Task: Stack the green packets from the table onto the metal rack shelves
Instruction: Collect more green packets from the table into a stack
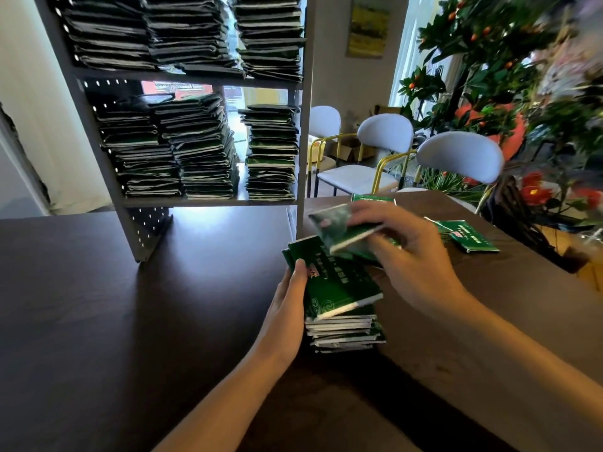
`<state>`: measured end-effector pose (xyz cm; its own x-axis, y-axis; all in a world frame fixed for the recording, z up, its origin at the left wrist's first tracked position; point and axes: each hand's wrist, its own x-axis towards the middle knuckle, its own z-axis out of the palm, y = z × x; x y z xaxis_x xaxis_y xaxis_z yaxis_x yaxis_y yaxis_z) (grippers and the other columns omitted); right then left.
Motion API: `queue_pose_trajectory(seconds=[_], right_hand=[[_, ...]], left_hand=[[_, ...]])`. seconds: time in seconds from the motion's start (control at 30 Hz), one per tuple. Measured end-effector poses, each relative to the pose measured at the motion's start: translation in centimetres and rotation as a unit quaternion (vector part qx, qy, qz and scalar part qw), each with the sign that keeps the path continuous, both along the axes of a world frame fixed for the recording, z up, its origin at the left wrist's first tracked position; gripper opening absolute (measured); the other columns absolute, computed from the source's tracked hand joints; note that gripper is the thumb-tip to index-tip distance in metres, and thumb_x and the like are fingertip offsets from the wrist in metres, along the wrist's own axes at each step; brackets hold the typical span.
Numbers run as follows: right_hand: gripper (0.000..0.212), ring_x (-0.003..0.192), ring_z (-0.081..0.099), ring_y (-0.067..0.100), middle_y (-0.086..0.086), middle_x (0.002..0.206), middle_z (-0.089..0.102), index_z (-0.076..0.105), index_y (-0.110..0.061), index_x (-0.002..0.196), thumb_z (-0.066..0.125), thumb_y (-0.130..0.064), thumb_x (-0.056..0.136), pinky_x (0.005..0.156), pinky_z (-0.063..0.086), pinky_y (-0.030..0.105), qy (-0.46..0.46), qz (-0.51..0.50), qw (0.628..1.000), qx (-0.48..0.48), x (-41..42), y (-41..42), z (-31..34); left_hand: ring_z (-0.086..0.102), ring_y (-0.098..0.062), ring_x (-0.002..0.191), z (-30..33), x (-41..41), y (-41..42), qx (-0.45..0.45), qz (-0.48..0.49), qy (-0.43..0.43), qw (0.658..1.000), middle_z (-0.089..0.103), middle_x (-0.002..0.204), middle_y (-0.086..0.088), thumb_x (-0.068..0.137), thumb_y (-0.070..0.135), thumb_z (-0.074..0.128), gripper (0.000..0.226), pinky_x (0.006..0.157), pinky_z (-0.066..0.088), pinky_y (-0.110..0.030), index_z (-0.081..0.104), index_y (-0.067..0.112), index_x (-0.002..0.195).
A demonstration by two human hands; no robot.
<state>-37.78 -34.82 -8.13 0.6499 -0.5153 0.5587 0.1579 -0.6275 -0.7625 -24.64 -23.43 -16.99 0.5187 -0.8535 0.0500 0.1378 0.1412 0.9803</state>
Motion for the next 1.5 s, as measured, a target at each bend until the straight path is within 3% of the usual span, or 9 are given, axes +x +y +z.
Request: queue_pose_trajectory(seconds=[0.17,0.3,0.5,0.73,0.93,1.03,1.1,1.27,1.5], right_hand=[[0.042,0.134,0.048,-0.002,-0.018,0.129,0.065,0.074,-0.036,0.109,0.06,-0.004,0.086,0.113,0.043,0.044,0.132,0.054,0.989,-0.05,-0.9,1.5,-2.5],[0.04,0.108,0.057,0.054,0.014,0.112,0.072,0.074,-0.033,0.111,0.054,-0.016,0.081,0.088,0.052,0.063,0.061,0.043,0.995,0.068,-0.5,0.3,-1.3],[0.044,0.126,0.053,0.022,0.002,0.139,0.058,0.06,-0.022,0.133,0.063,-0.012,0.091,0.105,0.041,0.035,0.301,-0.154,0.935,-0.105,5.4,-7.6,-2.1],[0.063,0.153,0.015,0.034,0.018,0.162,0.025,0.022,-0.027,0.157,0.047,-0.01,0.101,0.119,0.008,0.067,0.521,-0.19,0.82,-0.141,10.8,-11.4,-7.0],[0.027,0.091,0.063,0.023,0.006,0.103,0.072,0.063,-0.017,0.124,0.049,-0.012,0.101,0.117,0.03,0.054,0.406,-0.261,0.843,-0.237,8.9,-10.4,-6.6],[0.028,0.074,0.059,0.019,0.003,0.09,0.068,0.067,-0.019,0.123,0.053,-0.018,0.099,0.079,0.053,0.037,0.309,-0.258,0.908,-0.116,7.2,-9.7,-5.3],[0.028,0.068,0.057,0.015,0.002,0.091,0.067,0.068,-0.019,0.123,0.053,-0.014,0.099,0.058,0.044,0.028,0.226,-0.252,0.94,-0.036,5.9,-9.1,-4.3],[0.031,0.095,0.06,0.002,-0.004,0.117,0.067,0.072,-0.03,0.115,0.057,-0.008,0.1,0.075,0.043,0.011,0.038,-0.124,0.986,0.104,2.7,-4.7,-1.2],[0.059,0.14,0.036,0.007,-0.013,0.145,0.043,0.075,-0.048,0.102,0.049,0.004,0.093,0.111,0.043,0.042,0.098,0.058,0.992,0.048,-0.7,-0.2,-0.4]], left_hand=[[0.069,-0.025,0.111,0.8,-0.2,0.3,-0.035,-0.001,0.038,0.999,0.072,0.119,-0.012,0.096,0.057,0.031,0.063,0.085,0.059,-0.03,0.059,0.015,0.132],[0.065,-0.033,0.118,1.0,-0.2,0.2,-0.004,-0.007,0.044,0.999,0.067,0.128,-0.014,0.099,0.055,0.049,0.058,0.102,0.051,-0.049,0.052,0.015,0.141],[0.069,-0.028,0.114,0.6,0.0,0.2,-0.001,-0.012,0.058,0.998,0.07,0.125,-0.011,0.093,0.05,0.046,0.06,0.102,0.052,-0.044,0.054,0.015,0.141],[0.068,-0.027,0.115,0.4,0.1,0.3,0.01,-0.013,0.062,0.998,0.069,0.126,-0.01,0.095,0.058,0.049,0.063,0.102,0.052,-0.042,0.052,0.015,0.141],[0.067,-0.026,0.116,0.1,0.2,0.1,0.002,-0.018,0.064,0.998,0.069,0.127,-0.009,0.086,0.057,0.05,0.069,0.104,0.05,-0.045,0.051,0.016,0.142],[0.069,-0.025,0.114,0.0,0.1,0.0,-0.006,-0.028,0.059,0.998,0.07,0.126,-0.009,0.093,0.061,0.05,0.066,0.094,0.056,-0.035,0.05,0.017,0.143],[0.071,-0.021,0.11,0.0,0.0,0.1,-0.016,-0.026,0.042,0.999,0.071,0.123,-0.006,0.091,0.056,0.048,0.063,0.083,0.058,-0.025,0.049,0.02,0.143],[0.072,-0.004,0.093,0.8,-1.0,0.6,-0.024,0.007,-0.03,0.999,0.066,0.119,0.0,0.089,0.049,0.045,0.038,0.066,0.055,-0.014,0.036,0.04,0.125],[0.07,0.0,0.095,1.3,-0.4,0.6,0.017,0.041,-0.051,0.998,0.067,0.12,0.002,0.101,0.048,0.038,0.034,0.068,0.053,-0.014,0.042,0.04,0.133]])
